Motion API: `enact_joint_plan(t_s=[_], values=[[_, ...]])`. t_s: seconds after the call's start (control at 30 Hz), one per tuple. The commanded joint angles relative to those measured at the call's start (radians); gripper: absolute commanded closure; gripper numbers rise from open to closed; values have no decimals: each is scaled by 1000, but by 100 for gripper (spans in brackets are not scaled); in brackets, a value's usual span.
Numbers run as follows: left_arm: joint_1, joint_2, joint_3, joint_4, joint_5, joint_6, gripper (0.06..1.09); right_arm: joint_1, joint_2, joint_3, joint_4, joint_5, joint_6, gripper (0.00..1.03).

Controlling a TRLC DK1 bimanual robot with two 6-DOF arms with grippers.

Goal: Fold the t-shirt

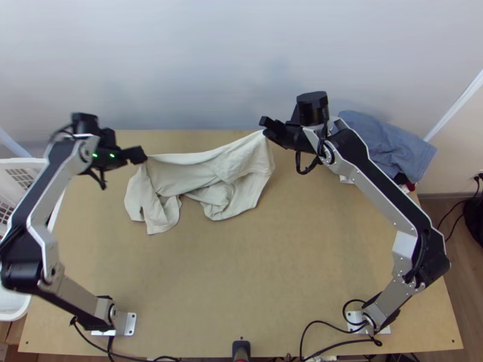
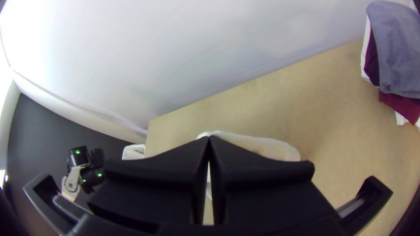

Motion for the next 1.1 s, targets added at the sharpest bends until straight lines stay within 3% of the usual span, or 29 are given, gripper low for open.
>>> enact_joint_plan(t_s=[0.0, 0.07, 0.3, 0.37, 0.43, 0.63, 0.7, 1.07], values=[[0, -68, 103, -150, 7, -6, 13, 11, 6, -22, 17, 11, -7, 100], [0, -93, 100, -256, -2, 30, 14, 16, 7, -22, 17, 12, -4, 100], [-17, -312, -203, -270, -71, 100, 15, 25, 9, -25, 17, 17, -3, 100], [-45, -369, -301, -270, -71, 103, 24, 25, 9, -27, 17, 17, -3, 100], [-66, -416, -386, -250, -72, 94, 30, 25, 9, -27, 17, 17, -4, 100], [-138, -475, -607, -106, -140, 70, 35, 31, 9, -25, 17, 17, -7, 100], [-164, -485, -647, -55, -160, 67, 42, 33, 7, -27, 17, 17, -7, 100], [-270, -438, -733, 71, -203, -6, 46, 34, 9, -30, 17, 18, -9, 100]])
